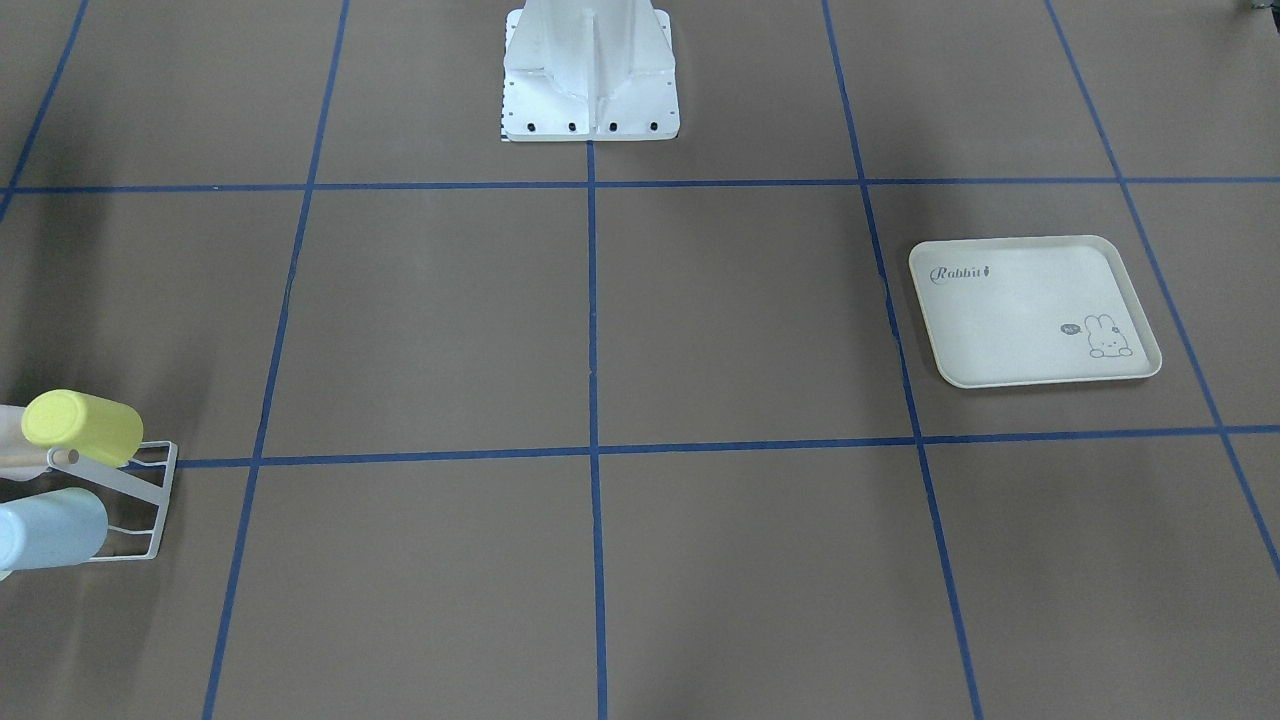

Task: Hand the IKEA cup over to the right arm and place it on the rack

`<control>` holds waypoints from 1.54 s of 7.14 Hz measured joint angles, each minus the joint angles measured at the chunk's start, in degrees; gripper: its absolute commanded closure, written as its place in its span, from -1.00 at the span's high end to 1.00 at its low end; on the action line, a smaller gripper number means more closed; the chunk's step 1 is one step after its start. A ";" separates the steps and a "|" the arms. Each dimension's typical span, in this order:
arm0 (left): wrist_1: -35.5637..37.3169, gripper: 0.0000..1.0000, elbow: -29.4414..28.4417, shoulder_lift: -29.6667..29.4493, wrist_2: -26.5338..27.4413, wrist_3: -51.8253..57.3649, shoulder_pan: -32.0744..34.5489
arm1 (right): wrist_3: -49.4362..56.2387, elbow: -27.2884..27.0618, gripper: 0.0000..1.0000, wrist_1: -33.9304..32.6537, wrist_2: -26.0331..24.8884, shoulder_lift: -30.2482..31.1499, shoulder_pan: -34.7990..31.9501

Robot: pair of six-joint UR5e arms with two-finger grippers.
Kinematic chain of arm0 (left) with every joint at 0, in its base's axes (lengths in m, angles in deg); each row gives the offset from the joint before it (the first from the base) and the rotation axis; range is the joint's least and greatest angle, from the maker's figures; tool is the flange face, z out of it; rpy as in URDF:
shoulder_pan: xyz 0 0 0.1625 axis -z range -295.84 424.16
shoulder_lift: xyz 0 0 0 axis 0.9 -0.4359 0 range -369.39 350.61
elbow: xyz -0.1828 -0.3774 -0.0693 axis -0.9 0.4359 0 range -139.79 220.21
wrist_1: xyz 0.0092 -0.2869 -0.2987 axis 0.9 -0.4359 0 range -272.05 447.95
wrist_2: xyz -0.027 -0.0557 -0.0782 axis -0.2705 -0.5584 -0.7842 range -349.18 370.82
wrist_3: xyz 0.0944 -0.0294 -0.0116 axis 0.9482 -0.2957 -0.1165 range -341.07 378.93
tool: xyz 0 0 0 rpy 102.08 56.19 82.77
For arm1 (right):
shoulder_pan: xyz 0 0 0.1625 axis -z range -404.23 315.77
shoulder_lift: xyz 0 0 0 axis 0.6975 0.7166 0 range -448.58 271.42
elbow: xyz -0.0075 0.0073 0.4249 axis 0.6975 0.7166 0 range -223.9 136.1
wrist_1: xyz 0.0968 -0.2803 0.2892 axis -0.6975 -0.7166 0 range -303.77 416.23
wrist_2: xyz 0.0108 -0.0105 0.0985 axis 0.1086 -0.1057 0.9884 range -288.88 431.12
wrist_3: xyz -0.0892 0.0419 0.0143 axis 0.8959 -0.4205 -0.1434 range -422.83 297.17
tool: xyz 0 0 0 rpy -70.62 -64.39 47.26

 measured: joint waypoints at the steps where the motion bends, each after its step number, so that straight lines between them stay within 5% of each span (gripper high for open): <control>1: -0.02 1.00 0.01 0.03 0.01 0.01 0.02 | 0.00 1.43 1.00 0.13 -0.24 0.35 -0.98; 11: -0.03 1.00 -0.12 -0.19 0.10 0.00 0.12 | -0.55 3.99 1.00 0.36 -0.52 -0.49 -4.81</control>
